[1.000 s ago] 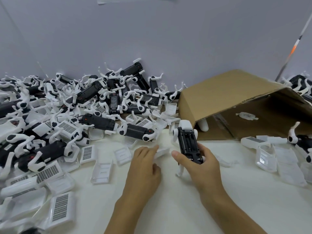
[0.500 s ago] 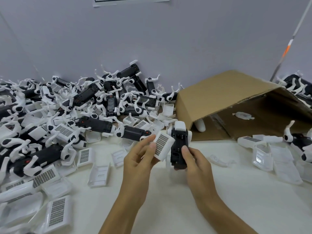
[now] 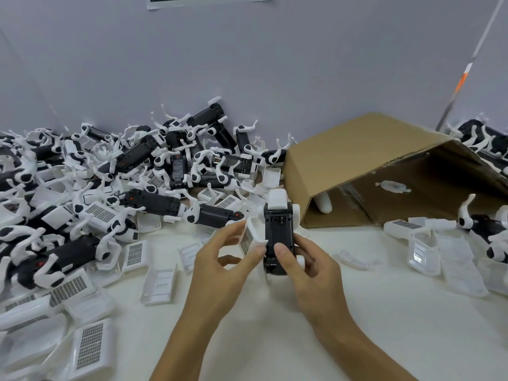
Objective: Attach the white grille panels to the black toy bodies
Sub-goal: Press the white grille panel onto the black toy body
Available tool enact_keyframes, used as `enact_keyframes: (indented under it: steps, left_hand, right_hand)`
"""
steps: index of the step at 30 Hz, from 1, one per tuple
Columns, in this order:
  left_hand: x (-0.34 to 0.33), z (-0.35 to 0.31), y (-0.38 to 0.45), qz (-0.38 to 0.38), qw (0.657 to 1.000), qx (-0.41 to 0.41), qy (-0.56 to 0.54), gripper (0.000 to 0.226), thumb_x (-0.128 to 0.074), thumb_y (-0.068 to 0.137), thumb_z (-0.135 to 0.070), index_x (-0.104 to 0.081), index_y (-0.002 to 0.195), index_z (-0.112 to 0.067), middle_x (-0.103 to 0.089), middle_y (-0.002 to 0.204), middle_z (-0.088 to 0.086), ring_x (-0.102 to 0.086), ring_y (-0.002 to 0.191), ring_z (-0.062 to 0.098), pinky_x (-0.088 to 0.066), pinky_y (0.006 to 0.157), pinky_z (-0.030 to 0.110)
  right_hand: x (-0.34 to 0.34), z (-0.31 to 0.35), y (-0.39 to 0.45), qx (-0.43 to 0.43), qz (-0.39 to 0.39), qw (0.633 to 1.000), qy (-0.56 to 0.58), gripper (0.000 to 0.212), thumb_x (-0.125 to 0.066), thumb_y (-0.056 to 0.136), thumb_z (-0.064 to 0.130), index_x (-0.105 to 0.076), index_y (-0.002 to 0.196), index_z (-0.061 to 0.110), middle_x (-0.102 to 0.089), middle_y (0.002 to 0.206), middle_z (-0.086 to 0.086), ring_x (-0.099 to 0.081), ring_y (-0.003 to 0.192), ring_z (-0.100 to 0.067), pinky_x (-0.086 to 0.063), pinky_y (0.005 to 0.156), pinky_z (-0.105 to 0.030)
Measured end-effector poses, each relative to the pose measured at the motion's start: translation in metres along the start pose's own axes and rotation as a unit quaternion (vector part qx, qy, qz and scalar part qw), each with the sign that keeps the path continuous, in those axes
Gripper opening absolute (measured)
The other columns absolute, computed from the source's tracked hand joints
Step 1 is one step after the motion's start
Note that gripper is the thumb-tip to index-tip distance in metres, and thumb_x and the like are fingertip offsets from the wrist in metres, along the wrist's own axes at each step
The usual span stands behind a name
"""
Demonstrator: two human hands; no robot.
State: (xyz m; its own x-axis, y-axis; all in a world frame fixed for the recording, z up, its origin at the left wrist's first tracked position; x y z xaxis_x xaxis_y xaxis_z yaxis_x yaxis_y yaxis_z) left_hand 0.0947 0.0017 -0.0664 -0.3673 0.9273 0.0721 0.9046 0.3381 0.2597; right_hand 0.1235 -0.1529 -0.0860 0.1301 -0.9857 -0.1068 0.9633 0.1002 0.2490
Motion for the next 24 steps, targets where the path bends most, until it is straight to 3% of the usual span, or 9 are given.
enact_keyframes:
  steps: [5, 7, 9, 12, 14, 16, 18, 21, 24]
  left_hand:
    - [-0.003, -0.007, -0.002, 0.057, 0.993, -0.045, -0.095, 0.051, -0.072, 0.078, 0.004, -0.074, 0.112, -0.034, -0.067, 0.130, -0.007, -0.062, 0.121, 0.013, -0.057, 0.084, 0.025]
    - [-0.007, -0.009, -0.004, 0.066, 0.991, -0.046, -0.105, 0.046, -0.061, 0.074, -0.006, -0.077, 0.111, -0.029, -0.062, 0.137, -0.009, -0.058, 0.128, 0.012, -0.053, 0.095, 0.034]
    - [-0.010, -0.009, -0.005, 0.041, 0.990, -0.024, -0.131, 0.027, -0.070, 0.074, -0.026, -0.082, 0.098, -0.025, -0.060, 0.135, -0.010, -0.057, 0.128, 0.012, -0.052, 0.099, 0.039]
    - [-0.015, -0.012, -0.009, -0.026, 0.995, -0.039, -0.091, 0.007, -0.086, 0.077, -0.035, -0.082, 0.081, -0.030, -0.058, 0.128, -0.005, -0.059, 0.122, 0.007, -0.055, 0.087, 0.022]
    - [-0.018, -0.014, -0.009, -0.039, 0.993, -0.066, -0.087, 0.016, -0.085, 0.073, -0.025, -0.081, 0.088, -0.033, -0.056, 0.123, -0.003, -0.059, 0.118, 0.007, -0.053, 0.080, 0.013]
    - [-0.018, -0.011, -0.008, -0.036, 0.990, -0.061, -0.126, 0.049, -0.091, 0.070, -0.015, -0.072, 0.112, -0.034, -0.059, 0.119, -0.001, -0.064, 0.114, 0.012, -0.056, 0.082, 0.018]
    - [-0.014, -0.008, -0.005, -0.043, 0.986, -0.030, -0.157, 0.069, -0.090, 0.066, -0.013, -0.062, 0.126, -0.031, -0.066, 0.117, -0.001, -0.067, 0.112, 0.012, -0.057, 0.084, 0.020]
    - [-0.012, -0.007, -0.005, -0.022, 0.989, -0.014, -0.149, 0.064, -0.091, 0.067, -0.015, -0.066, 0.126, -0.022, -0.075, 0.113, -0.002, -0.069, 0.112, 0.012, -0.056, 0.091, 0.023]
    - [-0.013, -0.008, -0.008, -0.031, 0.991, -0.044, -0.126, 0.059, -0.087, 0.071, -0.015, -0.069, 0.125, -0.031, -0.075, 0.112, -0.002, -0.070, 0.109, 0.013, -0.058, 0.086, 0.023]
  right_hand:
    - [-0.001, 0.000, -0.001, 0.008, -0.002, 1.000, -0.016, 0.031, -0.069, 0.084, 0.041, -0.071, 0.115, 0.034, -0.077, 0.102, 0.013, -0.072, 0.099, -0.009, -0.057, 0.081, -0.024]
    - [0.000, 0.000, -0.001, 0.014, -0.005, 1.000, -0.024, 0.029, -0.071, 0.088, 0.037, -0.072, 0.117, 0.034, -0.077, 0.102, 0.010, -0.071, 0.098, -0.016, -0.060, 0.085, -0.037]
    - [0.000, 0.000, -0.003, 0.023, -0.005, 0.999, -0.042, 0.027, -0.072, 0.090, 0.034, -0.071, 0.117, 0.037, -0.077, 0.101, 0.011, -0.071, 0.096, -0.021, -0.058, 0.086, -0.046]
    - [-0.003, 0.001, -0.007, 0.052, 0.008, 0.996, -0.076, 0.030, -0.071, 0.087, 0.040, -0.065, 0.115, 0.050, -0.074, 0.103, 0.025, -0.069, 0.095, -0.008, -0.057, 0.080, -0.026]
    - [-0.005, 0.002, -0.007, 0.062, 0.042, 0.994, -0.074, 0.031, -0.067, 0.095, 0.036, -0.064, 0.124, 0.047, -0.073, 0.111, 0.024, -0.069, 0.105, -0.005, -0.055, 0.086, -0.021]
    - [-0.005, 0.003, -0.007, 0.054, 0.081, 0.995, -0.030, 0.036, -0.056, 0.098, 0.025, -0.065, 0.128, 0.042, -0.072, 0.119, 0.016, -0.067, 0.113, -0.008, -0.055, 0.091, -0.022]
    - [-0.004, 0.005, -0.007, 0.052, 0.100, 0.994, 0.004, 0.047, -0.048, 0.093, 0.014, -0.066, 0.125, 0.044, -0.072, 0.121, 0.017, -0.065, 0.117, -0.004, -0.051, 0.090, -0.014]
    - [-0.004, 0.005, -0.006, 0.048, 0.104, 0.993, 0.003, 0.051, -0.048, 0.089, 0.012, -0.063, 0.127, 0.043, -0.071, 0.123, 0.020, -0.064, 0.118, -0.002, -0.050, 0.090, -0.012]
    - [-0.005, 0.001, -0.007, 0.051, 0.101, 0.994, -0.009, 0.054, -0.053, 0.092, 0.009, -0.056, 0.135, 0.042, -0.068, 0.127, 0.020, -0.064, 0.121, -0.006, -0.054, 0.095, -0.022]
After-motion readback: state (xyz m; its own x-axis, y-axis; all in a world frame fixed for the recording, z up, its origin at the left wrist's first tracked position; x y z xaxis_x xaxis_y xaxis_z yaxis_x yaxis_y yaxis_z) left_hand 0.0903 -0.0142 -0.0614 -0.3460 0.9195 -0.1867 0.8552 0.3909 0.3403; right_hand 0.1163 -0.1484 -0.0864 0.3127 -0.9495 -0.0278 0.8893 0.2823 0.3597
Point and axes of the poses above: each hand's wrist, its own y-axis towards the middle knuckle, its own x-axis out of the back of the hand, z = x × y, the point moved 2 cm from there along y, towards the middle knuckle
